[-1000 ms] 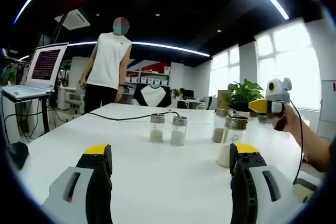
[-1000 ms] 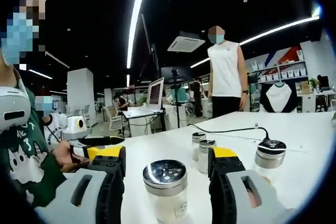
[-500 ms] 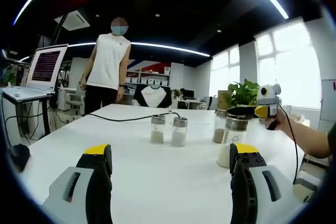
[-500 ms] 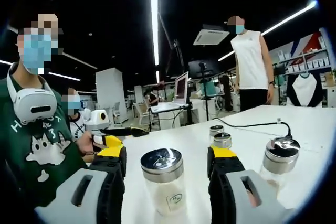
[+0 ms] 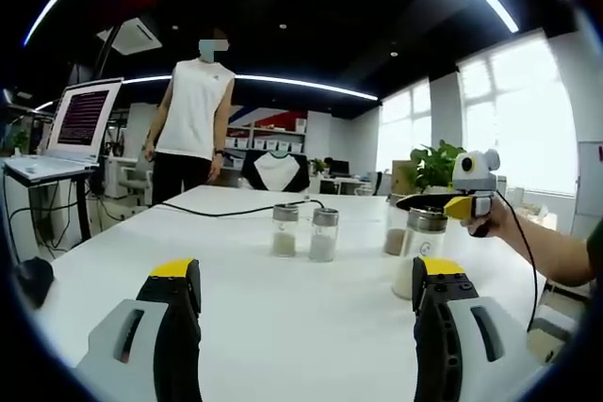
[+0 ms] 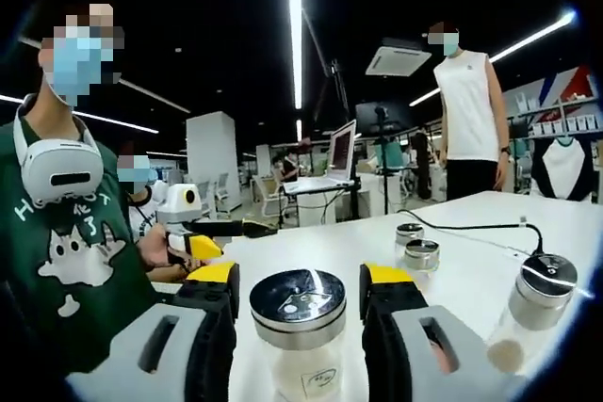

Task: Rotate the seasoning bottle until the label or dispensing opening points toward the visible target arrow and the bottle remains upright within the marked orientation range

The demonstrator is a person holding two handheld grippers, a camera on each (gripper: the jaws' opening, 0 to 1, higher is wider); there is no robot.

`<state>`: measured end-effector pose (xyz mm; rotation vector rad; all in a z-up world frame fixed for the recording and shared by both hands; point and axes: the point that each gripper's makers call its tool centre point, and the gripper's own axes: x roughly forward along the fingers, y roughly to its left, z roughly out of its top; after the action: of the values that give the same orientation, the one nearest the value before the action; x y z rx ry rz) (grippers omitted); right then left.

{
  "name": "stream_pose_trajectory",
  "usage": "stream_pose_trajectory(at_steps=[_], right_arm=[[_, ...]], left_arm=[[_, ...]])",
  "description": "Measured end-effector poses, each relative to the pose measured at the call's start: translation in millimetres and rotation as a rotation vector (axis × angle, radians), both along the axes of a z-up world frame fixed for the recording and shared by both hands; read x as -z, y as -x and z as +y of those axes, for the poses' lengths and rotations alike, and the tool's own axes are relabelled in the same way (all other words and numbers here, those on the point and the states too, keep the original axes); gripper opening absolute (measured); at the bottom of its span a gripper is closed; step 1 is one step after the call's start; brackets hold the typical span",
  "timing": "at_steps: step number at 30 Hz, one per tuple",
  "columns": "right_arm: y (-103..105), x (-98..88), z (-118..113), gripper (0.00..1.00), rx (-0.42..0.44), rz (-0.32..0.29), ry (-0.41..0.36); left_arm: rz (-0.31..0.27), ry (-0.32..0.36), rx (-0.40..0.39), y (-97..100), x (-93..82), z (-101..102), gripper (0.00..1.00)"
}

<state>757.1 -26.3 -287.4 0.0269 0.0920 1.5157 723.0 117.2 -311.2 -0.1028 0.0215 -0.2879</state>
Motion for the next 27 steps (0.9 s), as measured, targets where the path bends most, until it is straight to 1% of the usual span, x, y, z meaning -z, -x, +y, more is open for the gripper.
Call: stream_pose_trajectory(at_steps=[1,2,4,8,10,14,20,27], right_arm=[[2,1.4,2,0.46,-0.001,-0.005,0.007],[-3,3.6,-1,0.44,0.004,-0.013,0.021],[-2,7.3,-2,0.4,-0.003,-0.018,0.037],[-2,6.8,-4,0.4,0.008,-0.014,0.032],[-2,6.8,-4,0.4,0.014,-0.027,0.034],[-3,6.9,-5,0.39,0.026,-0.032,0.03],[-6,7.2,-5,0.39,0.046,-0.033,0.057],[-10,7.8,-5,0.39,0.081,-0.035,0.067]], left_arm=[[-0.001,0.0,-0.001,0.0,-0.1,0,0.98],[-0.002,-0.001,-0.001,0.1,0.0,0,0.98],[0.0,-0.003,-0.002,-0.1,0.8,1,0.98],[0.003,-0.006,0.001,-0.6,1.9,0,0.98],[0.004,-0.006,0.003,-0.3,2.0,-1,0.99],[0.003,-0.007,0.005,0.4,1.3,-2,0.99],[0.0,0.0,0.003,-0.2,0.6,0,0.99],[0.004,-0.005,0.002,-0.9,2.3,1,0.99]])
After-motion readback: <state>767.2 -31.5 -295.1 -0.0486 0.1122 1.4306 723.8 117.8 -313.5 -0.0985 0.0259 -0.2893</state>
